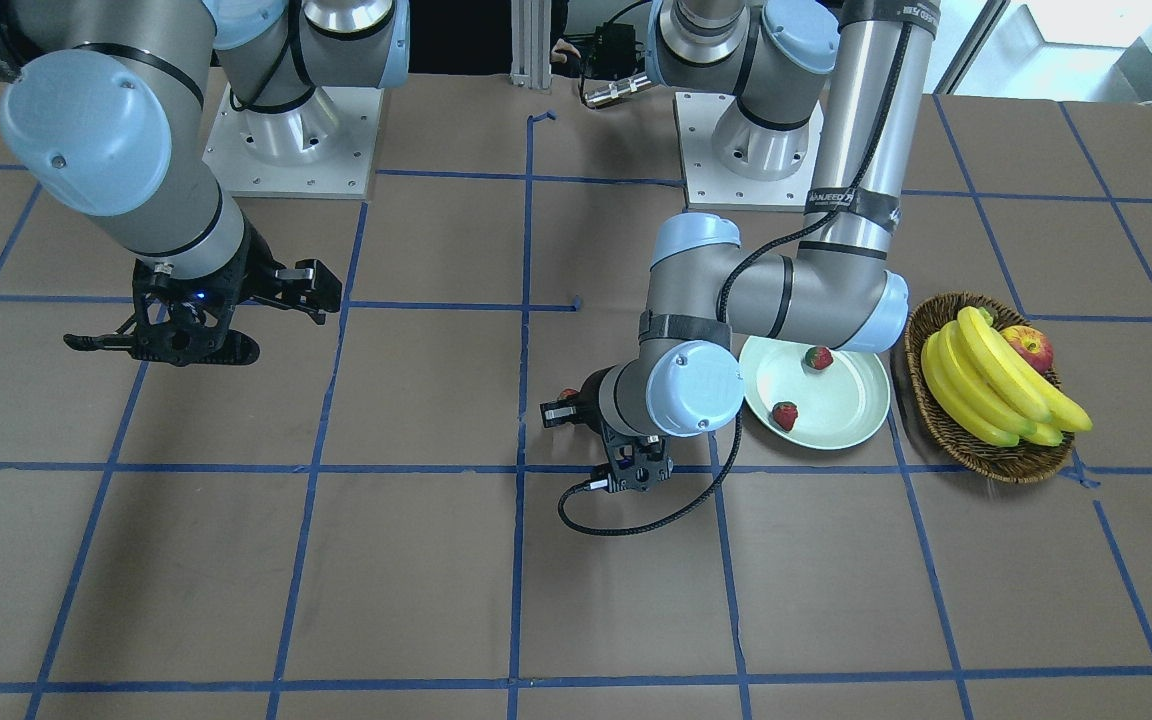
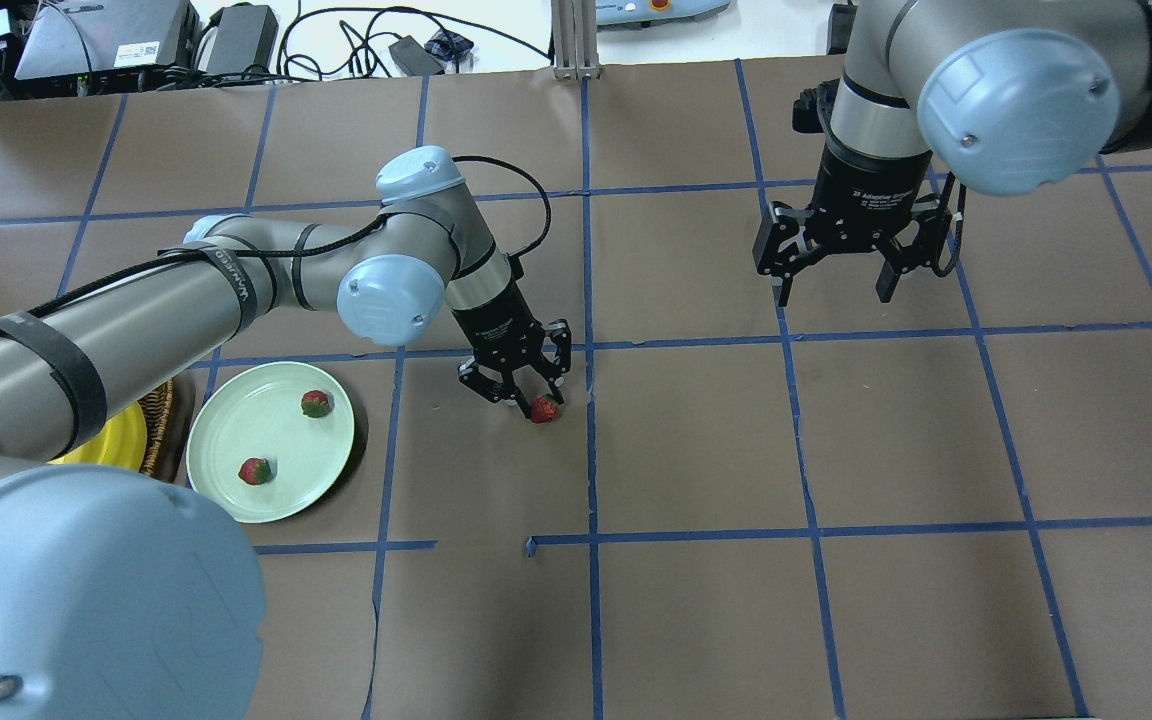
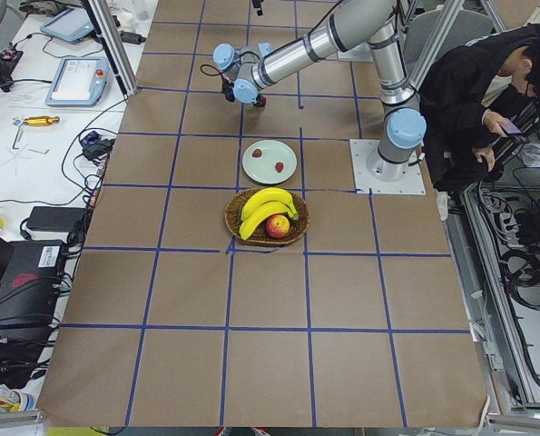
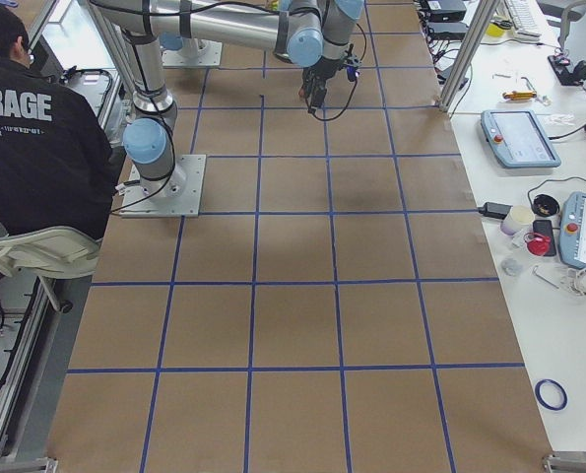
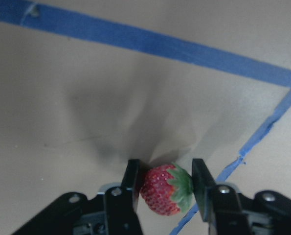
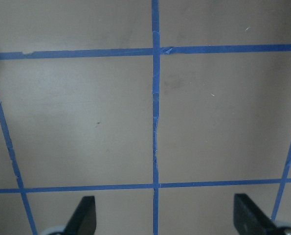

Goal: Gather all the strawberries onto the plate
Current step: 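Close the left gripper on the strawberry and lift it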

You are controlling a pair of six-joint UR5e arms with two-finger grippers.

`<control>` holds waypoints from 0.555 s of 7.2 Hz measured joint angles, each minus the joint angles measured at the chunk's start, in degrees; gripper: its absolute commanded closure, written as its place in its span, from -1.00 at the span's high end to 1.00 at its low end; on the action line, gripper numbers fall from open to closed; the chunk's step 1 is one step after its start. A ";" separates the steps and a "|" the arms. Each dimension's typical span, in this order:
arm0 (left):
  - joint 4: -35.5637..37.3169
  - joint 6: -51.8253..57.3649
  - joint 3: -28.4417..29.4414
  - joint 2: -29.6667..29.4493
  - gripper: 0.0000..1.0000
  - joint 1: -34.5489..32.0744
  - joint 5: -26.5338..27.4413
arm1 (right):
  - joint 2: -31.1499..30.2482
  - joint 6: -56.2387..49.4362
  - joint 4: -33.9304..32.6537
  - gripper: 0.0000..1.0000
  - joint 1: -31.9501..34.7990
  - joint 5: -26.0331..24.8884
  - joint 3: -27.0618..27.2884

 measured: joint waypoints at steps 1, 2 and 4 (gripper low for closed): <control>-0.27 0.75 0.61 0.72 -1.00 0.44 2.14 | -0.06 -0.05 0.01 1.00 -0.15 -0.19 0.00; -0.82 2.73 1.27 1.31 -1.00 1.40 4.20 | -0.09 -0.09 0.01 1.00 -0.22 -0.34 0.00; -3.78 10.48 1.61 2.75 -1.00 5.05 11.40 | -0.10 -0.10 0.01 1.00 -0.29 -0.53 0.00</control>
